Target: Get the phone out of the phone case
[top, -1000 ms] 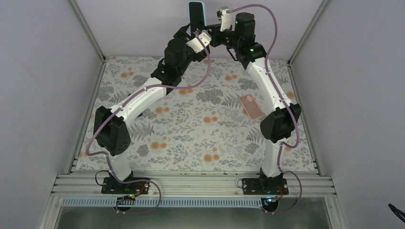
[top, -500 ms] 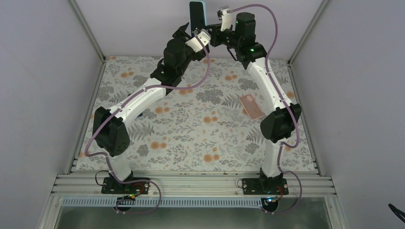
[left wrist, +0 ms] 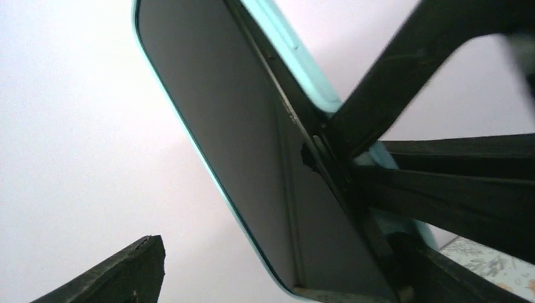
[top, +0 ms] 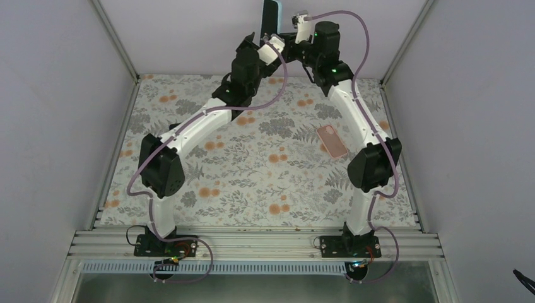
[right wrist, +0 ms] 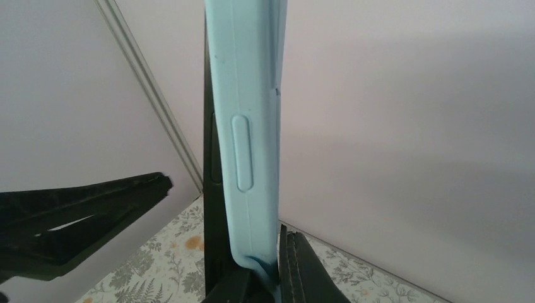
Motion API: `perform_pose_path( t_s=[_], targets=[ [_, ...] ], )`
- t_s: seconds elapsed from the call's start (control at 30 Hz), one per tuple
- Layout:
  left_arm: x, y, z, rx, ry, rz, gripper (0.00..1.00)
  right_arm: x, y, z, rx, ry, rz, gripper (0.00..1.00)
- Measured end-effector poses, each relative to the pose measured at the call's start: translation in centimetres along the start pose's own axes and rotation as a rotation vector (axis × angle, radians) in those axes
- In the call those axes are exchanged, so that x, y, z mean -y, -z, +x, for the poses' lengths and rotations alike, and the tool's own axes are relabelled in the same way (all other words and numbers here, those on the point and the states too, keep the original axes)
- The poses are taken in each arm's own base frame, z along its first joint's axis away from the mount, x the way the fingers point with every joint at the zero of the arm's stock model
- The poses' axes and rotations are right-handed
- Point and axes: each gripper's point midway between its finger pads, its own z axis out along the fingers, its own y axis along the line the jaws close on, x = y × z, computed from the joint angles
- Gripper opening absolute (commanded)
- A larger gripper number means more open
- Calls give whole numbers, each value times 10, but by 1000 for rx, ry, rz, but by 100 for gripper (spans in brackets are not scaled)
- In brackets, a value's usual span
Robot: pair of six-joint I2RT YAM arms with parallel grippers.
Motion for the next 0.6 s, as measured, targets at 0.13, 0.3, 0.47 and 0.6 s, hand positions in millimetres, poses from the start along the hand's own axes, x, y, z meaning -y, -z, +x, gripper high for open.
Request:
perform_pose_path(
  t_s=[0.13, 0.3, 0.47, 0.6],
  targets=[
    [-2, -5, 5, -36, 80, -32, 77, -1, 5, -2, 19, 16, 22, 3],
    [-10, 0, 8, -40, 125, -89, 72, -8, 9, -3, 45, 33, 22, 3],
    [-22, 12, 6, 15, 120, -171, 64, -19, 12, -4, 55, 26, -13, 3],
    [-30, 15, -1, 65, 76, -226, 57, -27, 13, -5, 57, 25, -57, 3]
  ],
)
